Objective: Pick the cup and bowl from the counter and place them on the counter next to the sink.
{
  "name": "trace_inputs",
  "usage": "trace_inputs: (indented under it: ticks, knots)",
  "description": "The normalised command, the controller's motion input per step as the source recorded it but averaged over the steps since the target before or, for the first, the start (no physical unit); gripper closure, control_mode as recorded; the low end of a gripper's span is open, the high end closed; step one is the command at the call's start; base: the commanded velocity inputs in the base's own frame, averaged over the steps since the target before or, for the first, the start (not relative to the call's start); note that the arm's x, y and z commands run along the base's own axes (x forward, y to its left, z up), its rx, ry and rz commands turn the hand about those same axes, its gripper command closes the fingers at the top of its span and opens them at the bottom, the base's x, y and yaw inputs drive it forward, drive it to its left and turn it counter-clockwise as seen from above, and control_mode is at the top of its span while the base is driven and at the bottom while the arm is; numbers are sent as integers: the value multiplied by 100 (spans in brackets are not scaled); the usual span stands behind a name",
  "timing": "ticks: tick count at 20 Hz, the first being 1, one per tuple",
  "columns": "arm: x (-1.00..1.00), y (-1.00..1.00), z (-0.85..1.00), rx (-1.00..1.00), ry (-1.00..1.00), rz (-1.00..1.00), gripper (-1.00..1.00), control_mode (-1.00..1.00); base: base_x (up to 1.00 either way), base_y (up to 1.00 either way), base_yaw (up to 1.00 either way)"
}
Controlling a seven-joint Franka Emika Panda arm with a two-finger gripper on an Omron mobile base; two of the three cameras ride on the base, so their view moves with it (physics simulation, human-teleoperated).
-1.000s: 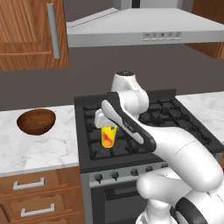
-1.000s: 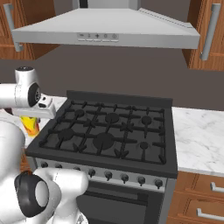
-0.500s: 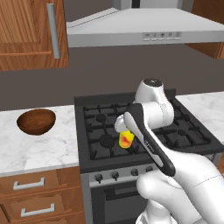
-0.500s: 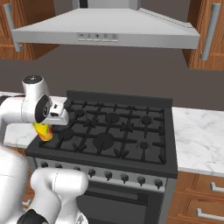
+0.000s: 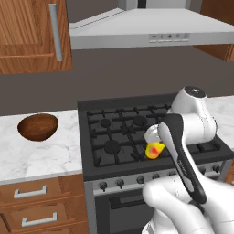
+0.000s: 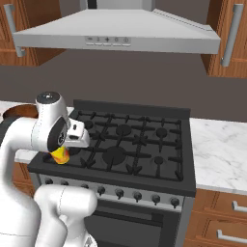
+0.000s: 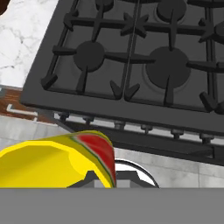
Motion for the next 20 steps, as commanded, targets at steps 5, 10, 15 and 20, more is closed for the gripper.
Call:
trace_inputs:
  ticks: [5,10,15,20]
  knots:
    - [-35,-45,43,0,1,0,100,-100,0,0,0]
    - [-29,-26,27,0,2,0,100,-100,0,0,0]
    - [-5,-1,0,0,0,0,100,-100,0,0,0]
    - [0,0,0,0,0,0,100,-100,0,0,0]
